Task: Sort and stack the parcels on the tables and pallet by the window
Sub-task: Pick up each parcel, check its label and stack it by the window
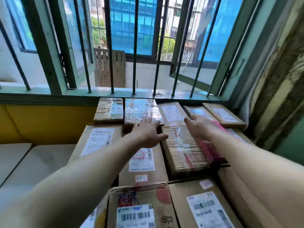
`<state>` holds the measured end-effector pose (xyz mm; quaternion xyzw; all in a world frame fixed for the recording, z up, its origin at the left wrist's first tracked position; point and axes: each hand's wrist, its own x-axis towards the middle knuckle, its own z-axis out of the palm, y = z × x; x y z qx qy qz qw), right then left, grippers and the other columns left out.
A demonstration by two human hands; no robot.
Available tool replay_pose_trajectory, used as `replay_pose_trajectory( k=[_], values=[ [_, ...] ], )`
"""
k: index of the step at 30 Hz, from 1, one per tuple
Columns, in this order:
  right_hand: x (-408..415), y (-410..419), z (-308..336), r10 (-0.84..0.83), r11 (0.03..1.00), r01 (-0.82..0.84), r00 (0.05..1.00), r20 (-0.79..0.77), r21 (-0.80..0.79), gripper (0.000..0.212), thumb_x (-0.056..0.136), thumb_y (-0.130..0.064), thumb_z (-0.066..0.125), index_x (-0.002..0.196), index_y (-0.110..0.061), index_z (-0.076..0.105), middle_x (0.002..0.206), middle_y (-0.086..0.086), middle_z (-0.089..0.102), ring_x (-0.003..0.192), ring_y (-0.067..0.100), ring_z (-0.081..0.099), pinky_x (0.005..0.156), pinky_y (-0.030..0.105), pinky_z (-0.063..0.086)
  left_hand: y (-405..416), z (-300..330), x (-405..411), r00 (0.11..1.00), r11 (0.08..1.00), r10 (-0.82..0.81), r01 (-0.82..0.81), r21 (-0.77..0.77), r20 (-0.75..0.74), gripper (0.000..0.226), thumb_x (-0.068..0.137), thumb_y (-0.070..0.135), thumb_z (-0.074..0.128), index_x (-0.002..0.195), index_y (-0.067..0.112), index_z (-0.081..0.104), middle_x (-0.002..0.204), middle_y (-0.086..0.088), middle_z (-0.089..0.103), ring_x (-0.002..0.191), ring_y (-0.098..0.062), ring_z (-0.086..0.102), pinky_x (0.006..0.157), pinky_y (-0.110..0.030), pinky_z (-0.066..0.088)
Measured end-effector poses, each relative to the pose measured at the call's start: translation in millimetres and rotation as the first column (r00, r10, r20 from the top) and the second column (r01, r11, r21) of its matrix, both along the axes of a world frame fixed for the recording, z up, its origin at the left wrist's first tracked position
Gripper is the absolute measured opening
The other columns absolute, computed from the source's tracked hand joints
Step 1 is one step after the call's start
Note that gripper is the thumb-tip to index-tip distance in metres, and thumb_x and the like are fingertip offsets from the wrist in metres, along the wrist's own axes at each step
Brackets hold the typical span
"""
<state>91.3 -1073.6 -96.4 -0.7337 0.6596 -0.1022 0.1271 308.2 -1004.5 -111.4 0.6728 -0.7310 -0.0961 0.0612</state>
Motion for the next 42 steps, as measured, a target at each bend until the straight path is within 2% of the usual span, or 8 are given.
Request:
replay_pose_trajectory(
  k=[16, 20, 27, 29, 33, 36, 38, 42],
  values=[
    [-60.4, -55.8, -22.2, 0.132, 0.987, -0.116, 0.98, -0.151, 0.109, 0.062, 0.097, -0.056, 0.021, 0.149, -0.025, 0.034, 0.154, 0.014, 0.033, 0.141, 0.037, 0.025, 0.111, 0.052, 0.025, -40.2, -16.6, -110.3, 0.981, 0.978, 0.184, -0.189, 0.093, 0.065, 0.075, 0.092, 0.068, 0.023, 0.153, 0.025, 0.014, 0.162, -0.004, 0.008, 0.149, -0.021, 0.002, 0.119, -0.049, 0.003],
    [-67.7, -72.1, -14.5, 0.154, 0.985, -0.145, 0.984, -0.09, 0.095, 0.067, 0.097, -0.063, 0.027, 0.153, -0.026, 0.032, 0.155, 0.014, 0.036, 0.142, 0.034, 0.031, 0.113, 0.049, 0.029, -57.5, -16.7, -119.9, 0.983, 0.983, 0.183, -0.184, 0.016, 0.027, 0.079, 0.09, 0.071, 0.014, 0.151, 0.023, 0.024, 0.158, -0.008, 0.023, 0.147, -0.022, 0.017, 0.118, -0.048, 0.013],
    [-82.7, -125.3, -22.4, 0.118, 0.98, -0.113, 0.993, -0.02, 0.164, 0.071, 0.096, -0.065, 0.031, 0.152, -0.022, 0.034, 0.157, 0.011, 0.034, 0.143, 0.032, 0.032, 0.116, 0.045, 0.028, -103.4, -14.7, -132.4, 0.976, 0.985, 0.163, -0.153, 0.077, -0.144, 0.079, 0.09, 0.071, 0.026, 0.151, 0.02, 0.025, 0.159, -0.008, 0.021, 0.147, -0.021, 0.016, 0.118, -0.044, 0.015],
    [-83.7, -137.8, -23.4, 0.124, 0.97, -0.118, 0.992, -0.014, 0.211, 0.07, 0.096, -0.066, 0.029, 0.153, -0.024, 0.032, 0.159, 0.011, 0.031, 0.145, 0.032, 0.03, 0.117, 0.044, 0.026, -113.7, -15.5, -130.2, 0.975, 0.98, 0.167, -0.148, 0.131, -0.148, 0.083, 0.085, 0.077, 0.028, 0.146, 0.022, 0.036, 0.157, -0.009, 0.026, 0.145, -0.023, 0.021, 0.117, -0.044, 0.018],
    [-75.7, -150.4, -23.6, 0.195, 0.935, -0.188, 0.981, 0.005, 0.301, 0.064, 0.105, -0.051, 0.02, 0.151, -0.01, 0.036, 0.159, 0.015, 0.03, 0.146, 0.03, 0.028, 0.118, 0.037, 0.022, -130.2, -16.6, -127.4, 0.972, 0.972, 0.148, -0.109, 0.207, -0.184, 0.081, 0.07, 0.09, 0.022, 0.1, 0.023, 0.056, 0.136, -0.009, 0.047, 0.133, -0.026, 0.035, 0.111, -0.047, 0.024],
    [-71.5, -151.1, -21.6, 0.221, 0.927, -0.216, 0.975, 0.017, 0.306, 0.06, 0.108, -0.042, 0.018, 0.149, -0.004, 0.038, 0.157, 0.018, 0.032, 0.145, 0.03, 0.03, 0.115, 0.035, 0.022, -132.9, -19.0, -126.5, 0.965, 0.976, 0.115, -0.065, 0.207, -0.238, 0.073, 0.086, 0.075, 0.032, 0.12, 0.016, 0.058, 0.144, -0.009, 0.043, 0.135, -0.021, 0.034, 0.106, -0.033, 0.025],
    [-73.8, -146.7, -17.2, 0.221, 0.924, -0.223, 0.974, 0.042, 0.31, 0.056, 0.108, -0.04, 0.02, 0.148, -0.005, 0.039, 0.156, 0.018, 0.033, 0.144, 0.03, 0.032, 0.112, 0.032, 0.025, -132.0, -18.2, -127.9, 0.964, 0.975, 0.114, -0.062, 0.212, -0.241, 0.091, 0.073, 0.086, 0.029, 0.126, 0.017, 0.055, 0.147, -0.006, 0.04, 0.137, -0.019, 0.032, 0.11, -0.035, 0.023],
    [-81.4, -139.5, -6.7, 0.216, 0.914, -0.239, 0.971, 0.104, 0.328, 0.049, 0.11, -0.027, 0.019, 0.147, -0.002, 0.038, 0.155, 0.019, 0.034, 0.142, 0.031, 0.035, 0.103, 0.028, 0.029, -130.1, -11.1, -130.9, 0.96, 0.97, 0.163, -0.112, 0.217, -0.23, 0.084, 0.064, 0.088, 0.03, 0.106, 0.021, 0.059, 0.139, -0.005, 0.047, 0.129, -0.021, 0.04, 0.109, -0.045, 0.029]
  ],
)
